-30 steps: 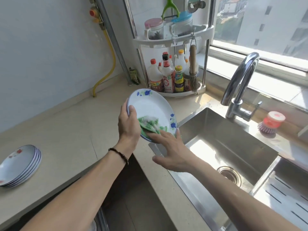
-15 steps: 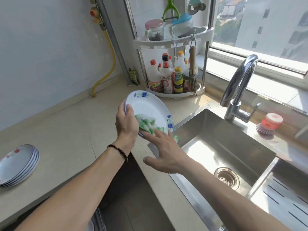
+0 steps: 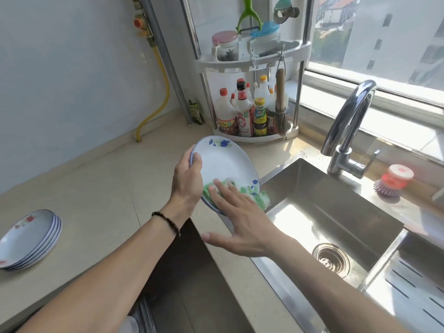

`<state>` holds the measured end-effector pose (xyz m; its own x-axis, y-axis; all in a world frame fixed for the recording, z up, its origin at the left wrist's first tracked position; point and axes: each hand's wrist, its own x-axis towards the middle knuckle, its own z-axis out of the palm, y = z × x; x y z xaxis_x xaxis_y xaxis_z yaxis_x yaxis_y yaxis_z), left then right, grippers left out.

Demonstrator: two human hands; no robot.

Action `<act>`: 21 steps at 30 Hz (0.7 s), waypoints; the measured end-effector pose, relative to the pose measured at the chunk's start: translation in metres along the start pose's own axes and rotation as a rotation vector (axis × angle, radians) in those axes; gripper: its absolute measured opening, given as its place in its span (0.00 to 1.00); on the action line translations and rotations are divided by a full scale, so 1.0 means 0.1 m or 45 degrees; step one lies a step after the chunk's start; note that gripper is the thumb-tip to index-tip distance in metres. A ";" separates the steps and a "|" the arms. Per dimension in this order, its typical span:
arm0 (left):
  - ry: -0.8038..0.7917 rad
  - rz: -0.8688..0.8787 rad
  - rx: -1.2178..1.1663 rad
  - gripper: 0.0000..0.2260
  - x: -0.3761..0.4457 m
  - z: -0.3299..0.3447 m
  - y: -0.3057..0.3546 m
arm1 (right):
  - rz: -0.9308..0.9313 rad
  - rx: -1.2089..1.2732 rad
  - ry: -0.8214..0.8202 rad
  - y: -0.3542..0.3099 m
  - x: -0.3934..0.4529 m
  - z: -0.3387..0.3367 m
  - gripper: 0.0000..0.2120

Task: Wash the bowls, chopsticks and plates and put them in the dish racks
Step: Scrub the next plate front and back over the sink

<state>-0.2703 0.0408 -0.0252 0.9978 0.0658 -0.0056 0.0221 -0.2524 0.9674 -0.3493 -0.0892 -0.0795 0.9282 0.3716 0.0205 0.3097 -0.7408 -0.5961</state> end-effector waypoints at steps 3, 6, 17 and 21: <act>-0.032 -0.008 0.002 0.22 -0.03 -0.01 -0.02 | 0.141 -0.095 0.011 0.23 0.00 -0.07 0.46; 0.091 -0.019 -0.038 0.20 -0.01 0.04 -0.03 | 0.035 -0.073 0.060 0.13 0.04 -0.01 0.49; 0.068 -0.016 -0.019 0.16 0.04 0.06 -0.01 | -0.030 -0.093 0.059 0.22 -0.01 0.01 0.43; 0.066 -0.020 -0.015 0.16 0.03 0.05 -0.02 | 0.109 -0.140 0.133 0.35 -0.01 -0.08 0.43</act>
<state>-0.2674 0.0363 -0.0283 0.9928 0.1197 -0.0079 0.0366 -0.2395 0.9702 -0.3379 -0.1201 -0.0939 0.9668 0.2484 0.0597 0.2436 -0.8260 -0.5082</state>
